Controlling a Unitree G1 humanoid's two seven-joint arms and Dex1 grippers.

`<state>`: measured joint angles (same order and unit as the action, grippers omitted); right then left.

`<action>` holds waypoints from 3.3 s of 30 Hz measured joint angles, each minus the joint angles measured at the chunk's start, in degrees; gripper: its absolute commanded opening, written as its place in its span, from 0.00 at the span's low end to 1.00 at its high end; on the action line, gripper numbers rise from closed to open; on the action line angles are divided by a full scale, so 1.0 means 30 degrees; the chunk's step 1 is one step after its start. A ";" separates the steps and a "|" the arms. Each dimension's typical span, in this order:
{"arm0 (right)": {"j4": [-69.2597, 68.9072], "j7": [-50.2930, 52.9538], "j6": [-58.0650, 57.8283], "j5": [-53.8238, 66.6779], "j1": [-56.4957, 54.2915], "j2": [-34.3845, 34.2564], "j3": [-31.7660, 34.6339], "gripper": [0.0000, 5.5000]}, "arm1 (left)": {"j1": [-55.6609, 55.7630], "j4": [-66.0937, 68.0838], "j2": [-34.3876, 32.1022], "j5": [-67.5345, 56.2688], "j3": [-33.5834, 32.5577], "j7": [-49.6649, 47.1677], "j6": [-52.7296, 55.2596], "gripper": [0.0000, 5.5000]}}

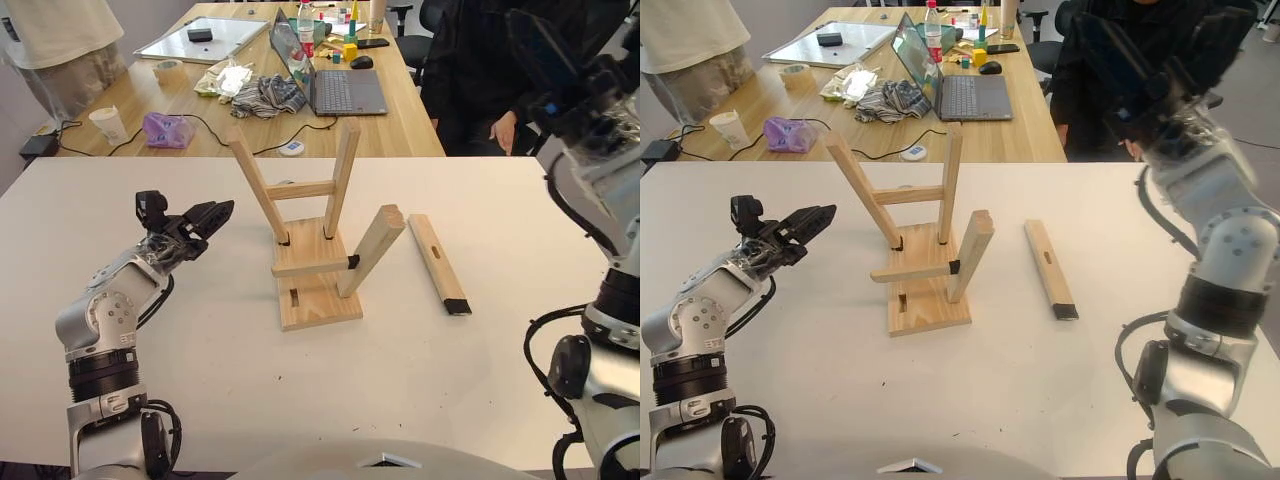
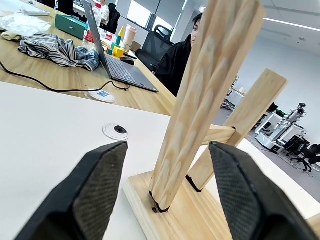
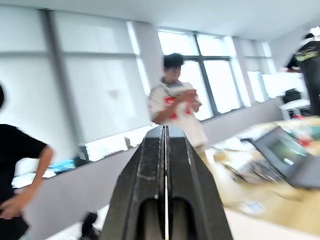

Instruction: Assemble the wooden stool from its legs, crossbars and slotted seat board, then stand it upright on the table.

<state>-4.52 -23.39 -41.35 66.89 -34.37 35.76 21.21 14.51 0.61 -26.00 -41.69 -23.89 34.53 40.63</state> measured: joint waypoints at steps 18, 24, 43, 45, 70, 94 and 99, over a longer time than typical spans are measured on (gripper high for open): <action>-0.0623 0.3265 -0.4245 -1.2548 0.8641 0.0252 -0.8374 0.52 | -0.0166 -0.2526 0.1771 0.0910 -0.0129 -0.5362 -0.1794 0.54; 0.0021 0.2390 -0.3389 -1.3399 0.9108 0.0180 -0.7976 0.37 | -0.0192 -0.2512 0.1876 0.0987 0.0005 -0.5503 -0.2045 0.54; -0.2925 -0.9497 -0.2101 -0.2794 -0.2942 -0.2550 -0.7180 0.37 | 0.7099 -0.3615 0.0444 -1.3091 0.1411 -0.0411 0.3434 0.73; -0.2628 -1.1120 -0.2091 -0.3456 -0.2944 -0.2527 -0.8099 0.37 | 0.7096 -0.3561 0.0512 -1.4075 0.1804 0.0098 0.3997 0.73; -0.0439 -1.5723 -0.0450 -0.8784 -0.3749 -0.1828 -1.0134 0.37 | 0.6367 -0.4374 -0.0910 -1.3745 0.2764 0.2640 0.4671 0.47; 0.1855 -1.4095 -0.0043 -0.8828 -0.4455 -0.1810 -0.6284 0.71 | 0.3904 -0.2686 -0.5645 -1.0966 -0.1455 0.4725 0.3106 0.37; 0.2452 -1.3510 0.0106 -0.9017 -0.4460 -0.1832 -0.5940 0.71 | 0.0686 -0.2404 -0.3806 -0.8596 -0.2104 0.5427 0.0053 0.37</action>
<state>2.84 -63.92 -41.04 39.84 -47.75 30.26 3.39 16.57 -6.61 -37.42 -67.48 -30.20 50.81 40.78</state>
